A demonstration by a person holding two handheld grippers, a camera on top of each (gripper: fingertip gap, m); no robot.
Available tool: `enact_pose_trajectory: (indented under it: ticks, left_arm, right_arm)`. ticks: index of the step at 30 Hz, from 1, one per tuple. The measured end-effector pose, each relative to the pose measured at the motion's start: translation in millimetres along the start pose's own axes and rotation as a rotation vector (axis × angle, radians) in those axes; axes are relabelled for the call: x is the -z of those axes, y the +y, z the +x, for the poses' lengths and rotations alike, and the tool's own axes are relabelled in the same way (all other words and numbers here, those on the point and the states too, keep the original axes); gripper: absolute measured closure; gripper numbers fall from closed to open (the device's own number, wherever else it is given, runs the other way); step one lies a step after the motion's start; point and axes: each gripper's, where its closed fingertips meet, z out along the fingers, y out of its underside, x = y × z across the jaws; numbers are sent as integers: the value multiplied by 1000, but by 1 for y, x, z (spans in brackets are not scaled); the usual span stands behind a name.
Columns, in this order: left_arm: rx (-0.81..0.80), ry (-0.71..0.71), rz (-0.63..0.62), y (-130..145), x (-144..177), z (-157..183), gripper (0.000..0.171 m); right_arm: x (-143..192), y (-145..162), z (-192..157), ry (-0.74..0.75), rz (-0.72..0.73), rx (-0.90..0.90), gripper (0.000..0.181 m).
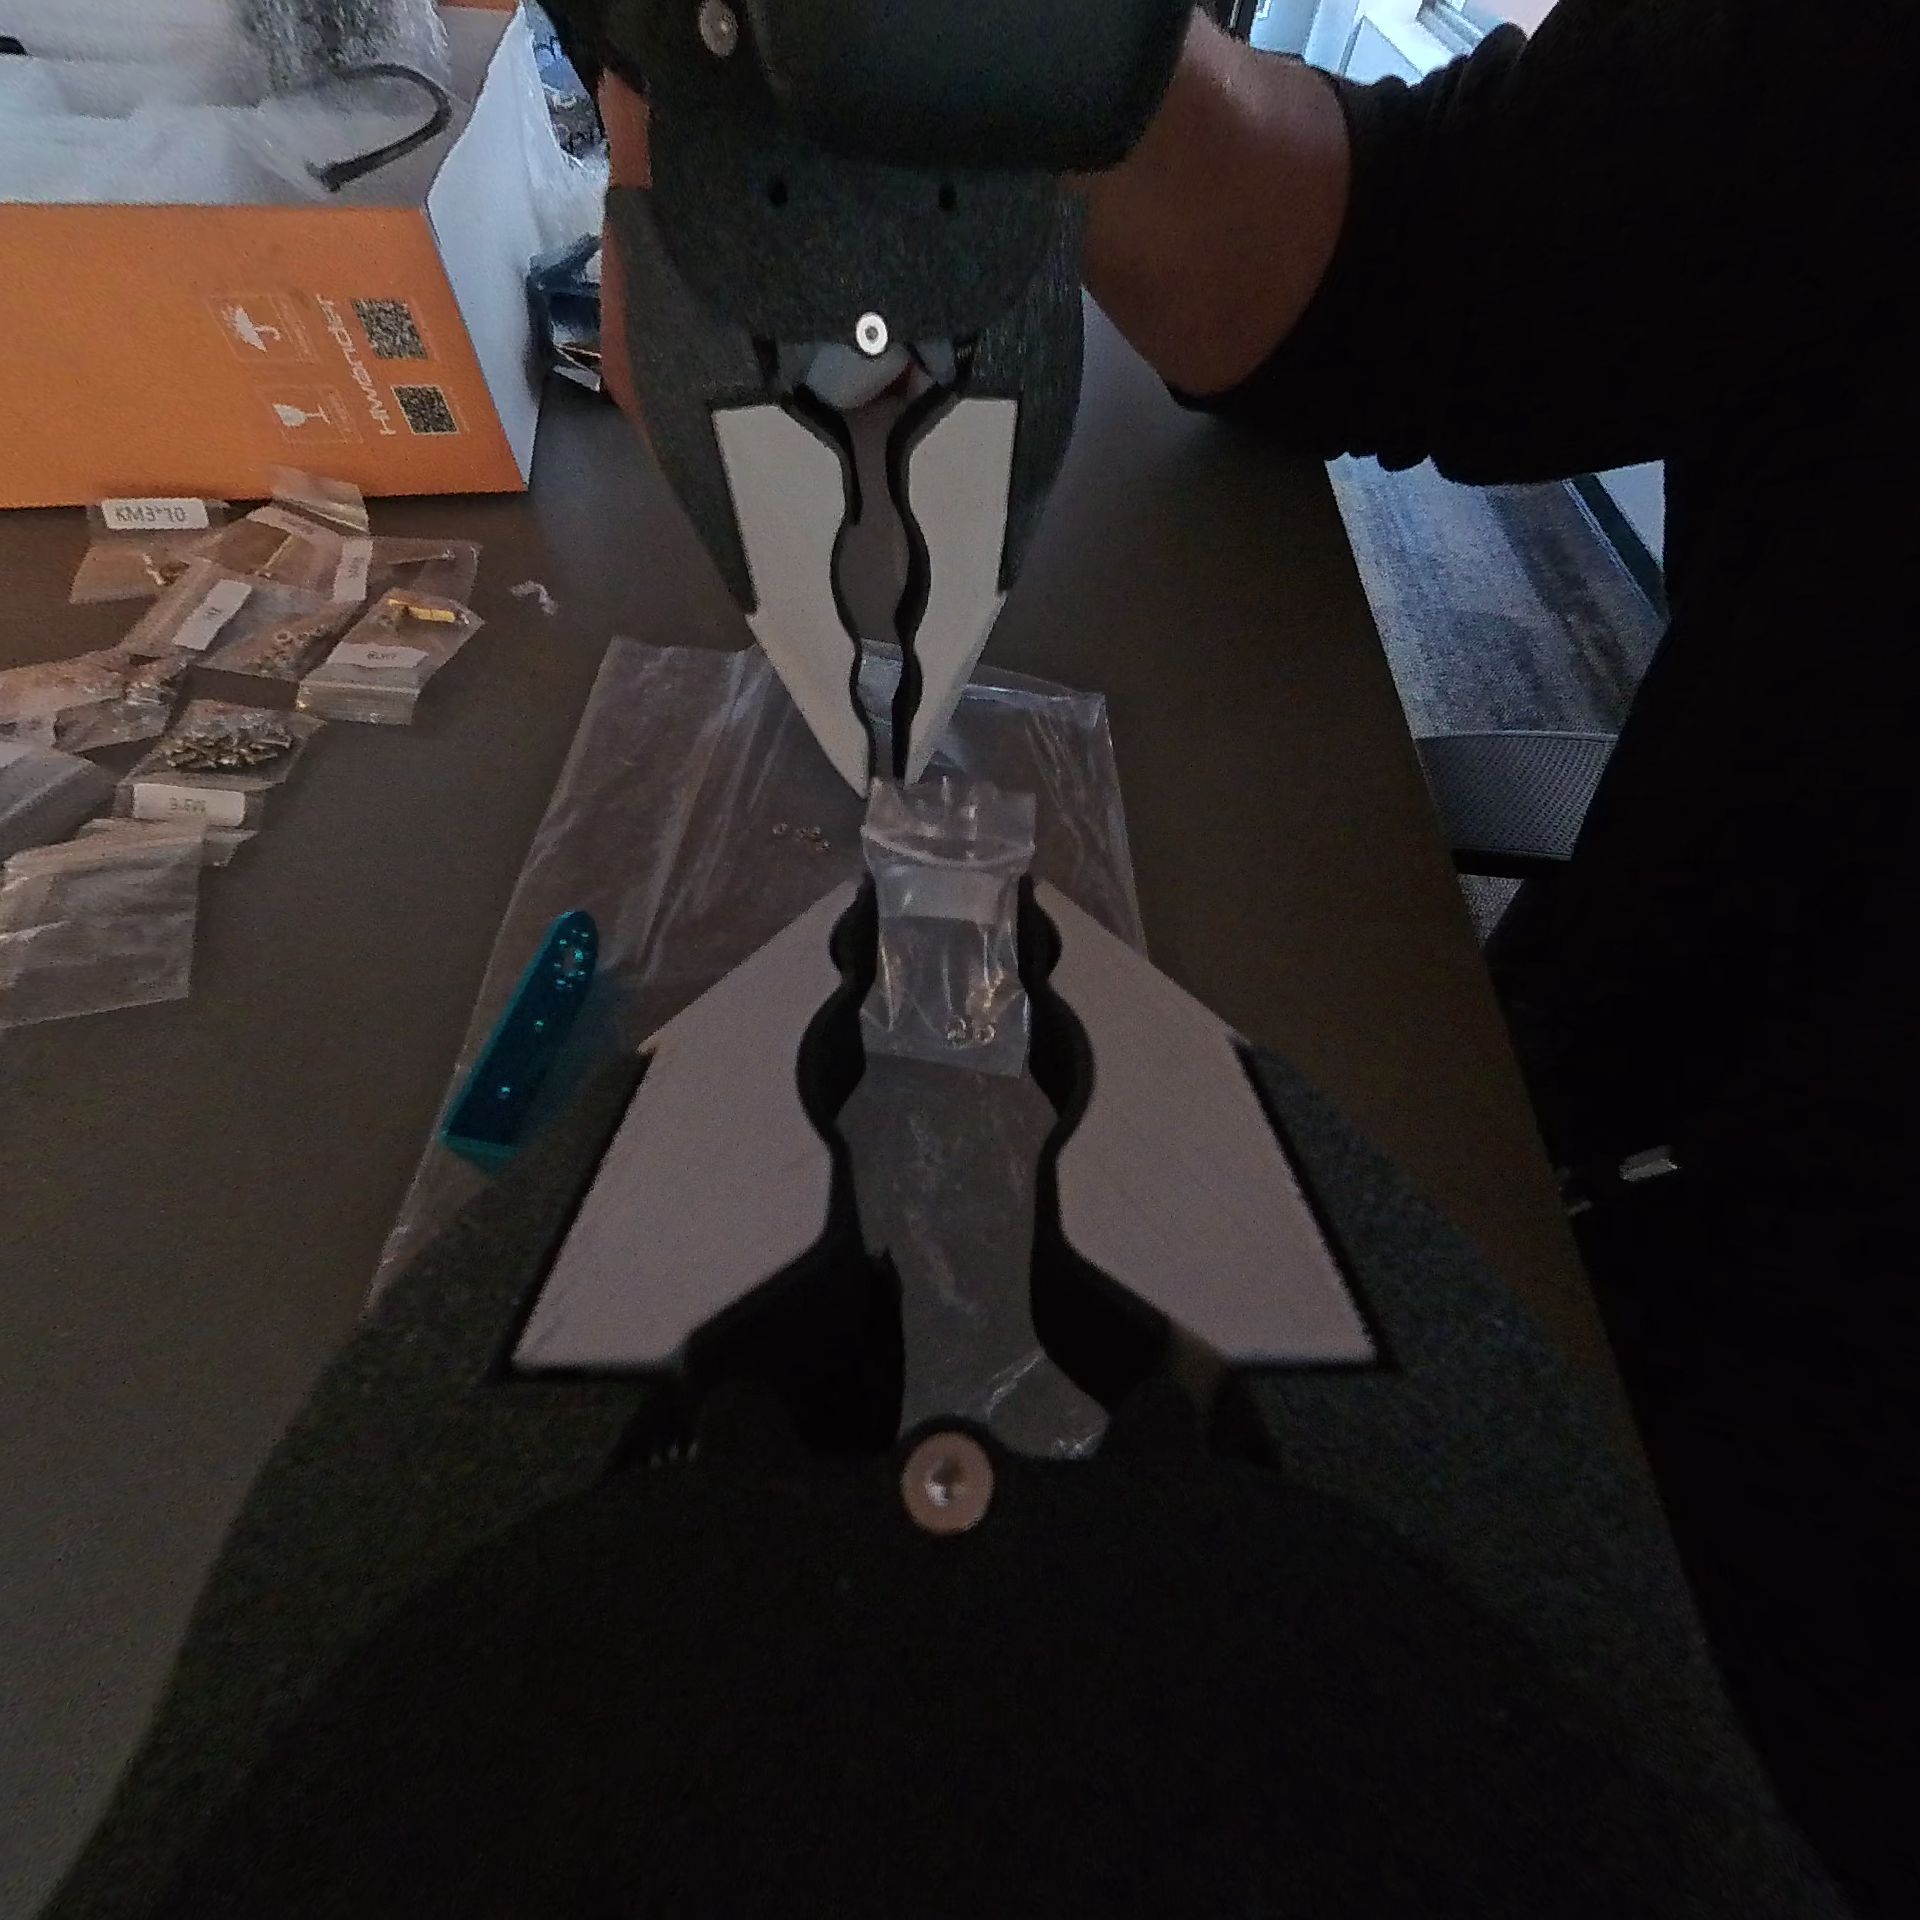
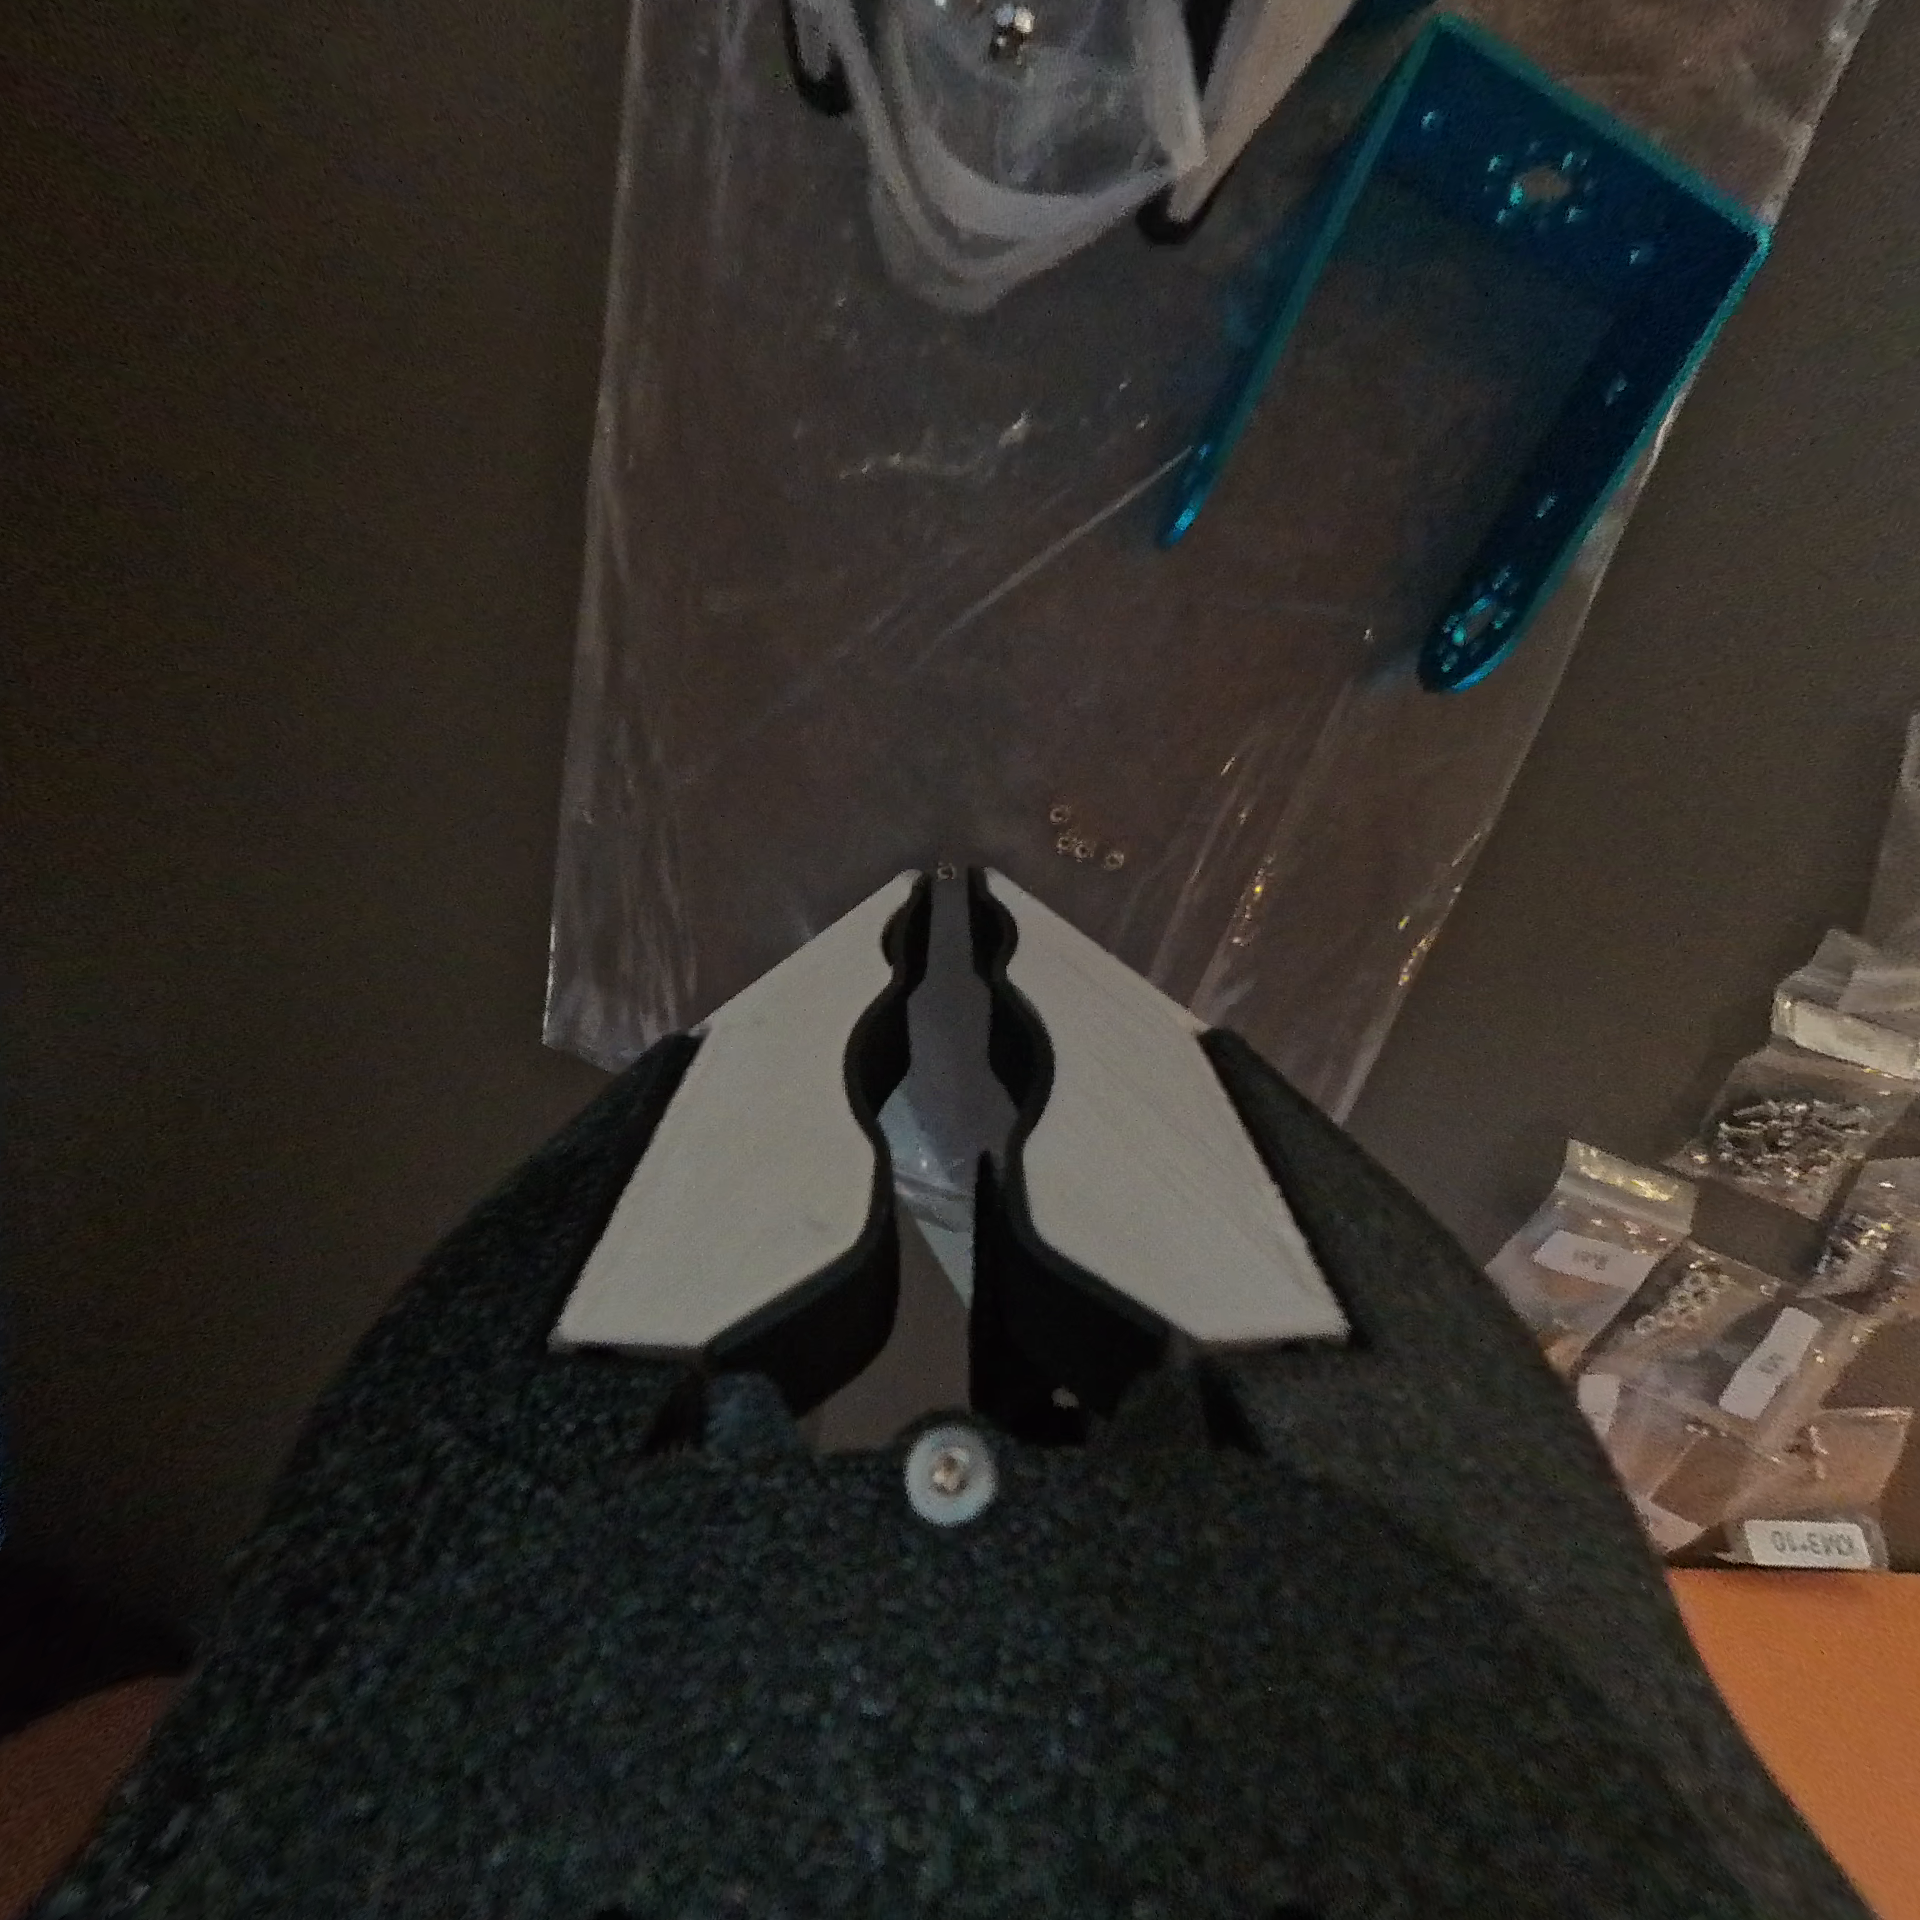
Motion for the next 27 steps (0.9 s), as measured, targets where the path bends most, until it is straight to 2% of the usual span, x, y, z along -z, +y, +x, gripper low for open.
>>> enact_pose_trajectory:
  ticks: [16, 27]
  left_arm:
    - [5, 4, -1, 1, 0, 0, 146]
    - [1, 5, -5, 1, 0, 1, 146]
  right_arm:
    - [-7, 0, -1, -38, 28, -5, 178]
    - [1, 0, 3, 10, 25, 30, 178]
